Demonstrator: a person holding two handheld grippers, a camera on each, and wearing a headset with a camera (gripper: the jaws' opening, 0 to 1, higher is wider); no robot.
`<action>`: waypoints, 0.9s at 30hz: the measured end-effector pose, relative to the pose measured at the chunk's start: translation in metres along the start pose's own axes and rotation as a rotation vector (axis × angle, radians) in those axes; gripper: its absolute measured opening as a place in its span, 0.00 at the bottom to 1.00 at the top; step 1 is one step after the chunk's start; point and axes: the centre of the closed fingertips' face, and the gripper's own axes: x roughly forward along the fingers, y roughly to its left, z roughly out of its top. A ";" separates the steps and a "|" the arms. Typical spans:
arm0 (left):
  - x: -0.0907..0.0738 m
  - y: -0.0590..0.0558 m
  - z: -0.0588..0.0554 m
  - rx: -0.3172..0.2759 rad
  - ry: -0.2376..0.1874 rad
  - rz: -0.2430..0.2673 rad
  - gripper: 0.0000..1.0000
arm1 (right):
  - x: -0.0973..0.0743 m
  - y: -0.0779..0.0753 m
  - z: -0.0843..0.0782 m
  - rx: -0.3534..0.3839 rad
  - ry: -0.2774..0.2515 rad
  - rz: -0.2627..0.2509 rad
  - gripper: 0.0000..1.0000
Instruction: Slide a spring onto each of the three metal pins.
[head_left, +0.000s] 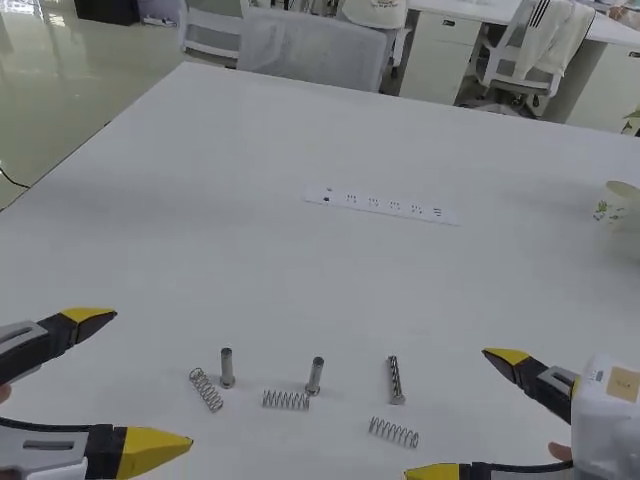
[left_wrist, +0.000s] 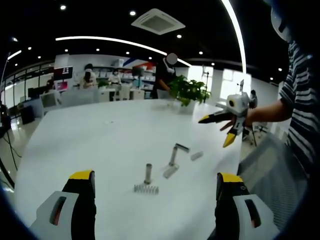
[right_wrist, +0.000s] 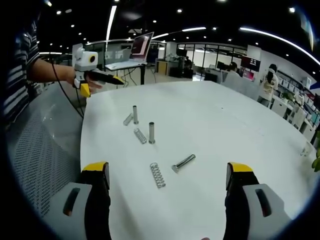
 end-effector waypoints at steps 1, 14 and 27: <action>0.000 0.000 0.000 0.000 0.000 0.000 0.98 | 0.000 0.000 0.000 -0.002 -0.002 0.001 0.97; -0.001 0.002 0.000 0.002 0.004 -0.001 0.98 | 0.001 0.003 0.001 -0.007 0.004 0.017 0.97; -0.003 0.003 0.000 0.004 0.006 -0.005 0.98 | 0.003 0.004 -0.001 0.001 0.019 0.024 0.96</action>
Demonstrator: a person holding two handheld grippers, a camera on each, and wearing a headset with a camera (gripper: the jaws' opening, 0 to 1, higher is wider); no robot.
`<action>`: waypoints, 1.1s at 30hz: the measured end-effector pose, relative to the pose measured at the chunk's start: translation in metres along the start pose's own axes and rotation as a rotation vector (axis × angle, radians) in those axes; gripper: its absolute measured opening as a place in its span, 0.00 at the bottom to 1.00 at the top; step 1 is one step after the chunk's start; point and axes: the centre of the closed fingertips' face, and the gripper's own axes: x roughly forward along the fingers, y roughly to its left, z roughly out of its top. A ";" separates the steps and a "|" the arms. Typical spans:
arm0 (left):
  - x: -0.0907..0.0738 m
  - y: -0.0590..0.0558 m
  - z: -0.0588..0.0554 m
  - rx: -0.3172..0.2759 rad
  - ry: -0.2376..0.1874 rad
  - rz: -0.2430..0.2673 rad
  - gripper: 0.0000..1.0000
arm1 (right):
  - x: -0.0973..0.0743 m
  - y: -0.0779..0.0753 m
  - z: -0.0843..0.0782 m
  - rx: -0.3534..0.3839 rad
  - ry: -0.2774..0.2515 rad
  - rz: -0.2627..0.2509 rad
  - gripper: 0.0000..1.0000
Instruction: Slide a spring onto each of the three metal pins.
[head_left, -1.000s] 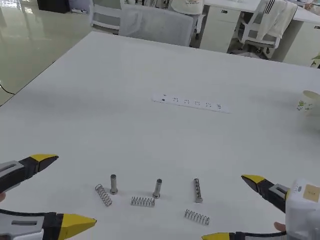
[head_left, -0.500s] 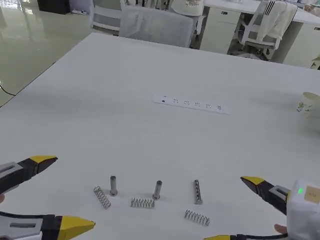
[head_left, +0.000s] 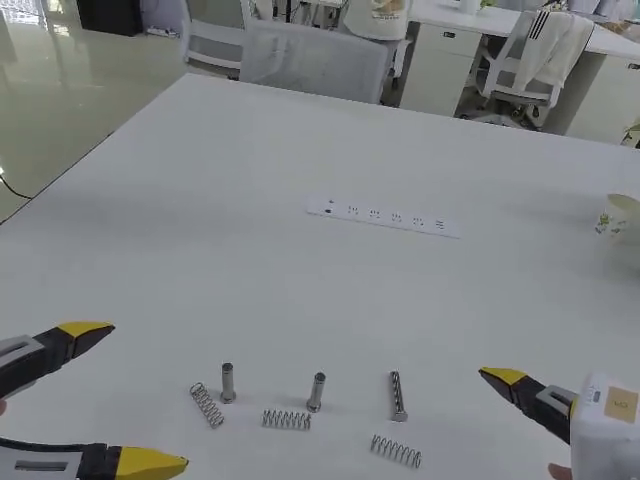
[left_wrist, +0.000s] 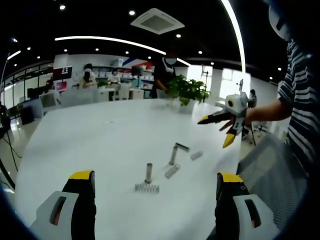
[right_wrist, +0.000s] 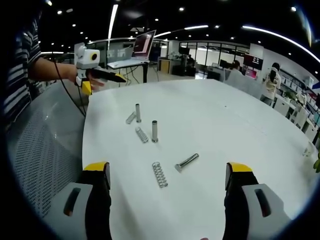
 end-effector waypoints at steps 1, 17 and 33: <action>0.000 0.000 0.000 0.000 0.000 -0.001 0.98 | 0.000 0.000 0.000 0.000 0.002 0.001 0.96; 0.001 -0.004 -0.002 -0.009 0.007 -0.006 0.98 | 0.006 0.001 0.003 0.014 0.017 0.021 0.90; 0.001 -0.001 -0.003 -0.014 0.007 -0.002 0.98 | 0.021 -0.012 0.021 0.095 0.012 0.045 0.67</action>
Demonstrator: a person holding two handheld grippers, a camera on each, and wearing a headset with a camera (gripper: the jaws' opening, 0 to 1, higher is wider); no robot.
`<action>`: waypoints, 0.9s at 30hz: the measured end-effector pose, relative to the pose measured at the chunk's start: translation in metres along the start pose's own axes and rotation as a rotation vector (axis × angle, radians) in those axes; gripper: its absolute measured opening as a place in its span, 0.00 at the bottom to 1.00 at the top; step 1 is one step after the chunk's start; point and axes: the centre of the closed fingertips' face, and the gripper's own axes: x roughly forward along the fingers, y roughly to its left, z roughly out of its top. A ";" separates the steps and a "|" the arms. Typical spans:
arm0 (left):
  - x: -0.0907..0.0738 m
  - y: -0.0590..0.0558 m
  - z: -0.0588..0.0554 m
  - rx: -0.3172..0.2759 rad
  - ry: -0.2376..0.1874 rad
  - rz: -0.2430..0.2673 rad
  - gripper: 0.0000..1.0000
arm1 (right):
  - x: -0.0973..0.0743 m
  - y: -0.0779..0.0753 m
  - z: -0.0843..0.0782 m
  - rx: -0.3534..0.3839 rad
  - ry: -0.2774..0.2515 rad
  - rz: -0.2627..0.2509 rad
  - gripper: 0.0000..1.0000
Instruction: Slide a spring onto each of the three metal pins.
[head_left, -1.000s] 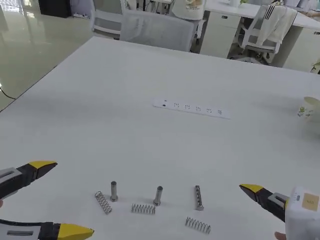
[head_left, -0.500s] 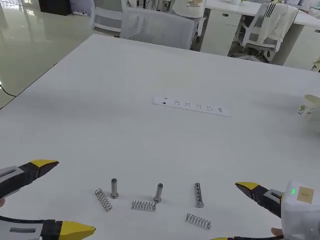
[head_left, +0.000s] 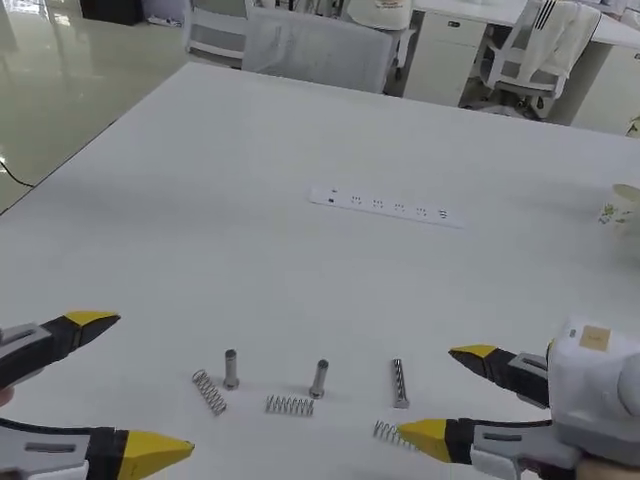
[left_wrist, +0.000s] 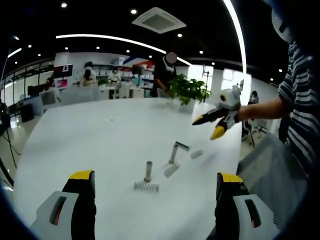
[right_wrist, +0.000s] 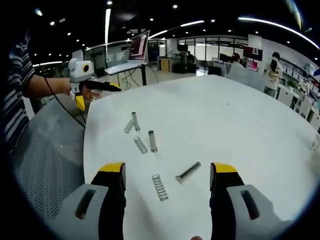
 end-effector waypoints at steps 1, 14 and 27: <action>0.000 0.000 0.000 -0.002 0.000 0.002 0.98 | 0.001 -0.002 0.001 0.007 -0.001 -0.002 0.67; 0.001 -0.001 -0.001 -0.009 0.000 0.005 0.98 | 0.026 -0.027 0.005 0.124 0.046 -0.028 0.46; 0.000 0.000 -0.001 -0.011 0.001 0.004 0.98 | 0.050 -0.049 -0.020 0.315 0.177 -0.079 0.29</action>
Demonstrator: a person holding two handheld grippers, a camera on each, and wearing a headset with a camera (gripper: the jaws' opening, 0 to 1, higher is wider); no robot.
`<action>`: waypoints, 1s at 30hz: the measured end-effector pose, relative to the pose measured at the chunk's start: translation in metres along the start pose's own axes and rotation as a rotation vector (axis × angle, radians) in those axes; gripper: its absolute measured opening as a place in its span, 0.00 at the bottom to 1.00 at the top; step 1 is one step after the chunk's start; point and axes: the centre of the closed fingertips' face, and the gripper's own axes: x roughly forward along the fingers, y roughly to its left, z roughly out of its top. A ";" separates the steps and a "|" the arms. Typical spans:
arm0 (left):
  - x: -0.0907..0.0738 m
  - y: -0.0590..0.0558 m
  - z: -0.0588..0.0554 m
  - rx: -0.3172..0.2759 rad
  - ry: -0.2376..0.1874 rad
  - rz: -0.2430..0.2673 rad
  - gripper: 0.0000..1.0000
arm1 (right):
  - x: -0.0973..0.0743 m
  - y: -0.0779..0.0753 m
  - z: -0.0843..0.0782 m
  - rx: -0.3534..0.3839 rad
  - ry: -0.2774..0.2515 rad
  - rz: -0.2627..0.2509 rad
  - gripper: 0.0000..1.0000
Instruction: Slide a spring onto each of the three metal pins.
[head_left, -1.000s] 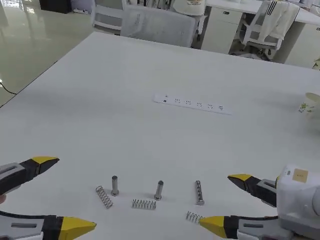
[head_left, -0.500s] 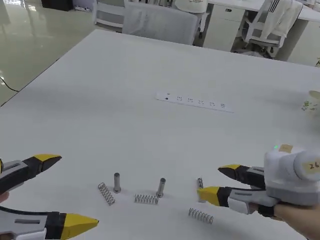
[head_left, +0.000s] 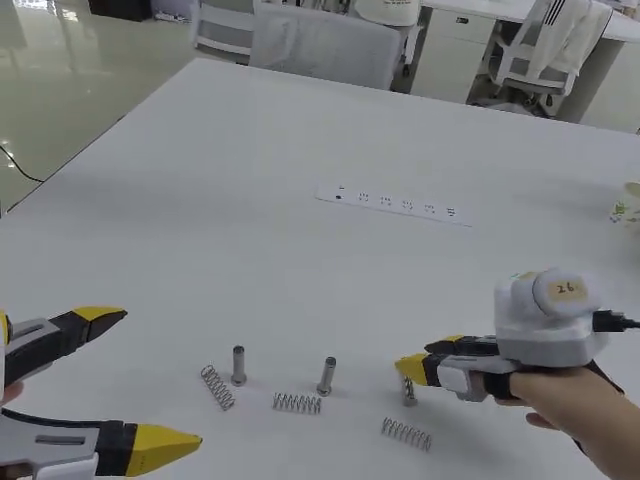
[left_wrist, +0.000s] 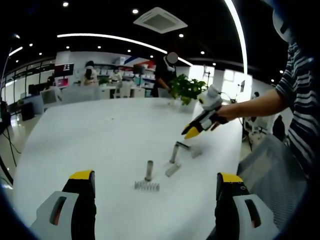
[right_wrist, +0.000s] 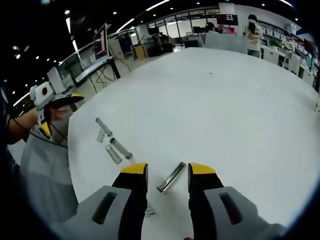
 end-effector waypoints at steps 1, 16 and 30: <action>0.000 0.000 0.000 0.000 0.001 0.000 0.98 | 0.001 -0.002 -0.001 0.007 0.005 -0.005 0.28; 0.002 0.002 -0.001 -0.007 -0.002 -0.005 0.98 | 0.026 -0.012 -0.015 0.094 0.094 -0.061 0.22; 0.000 0.006 -0.003 -0.014 -0.002 0.004 0.98 | 0.027 -0.016 -0.016 0.088 0.114 -0.099 0.09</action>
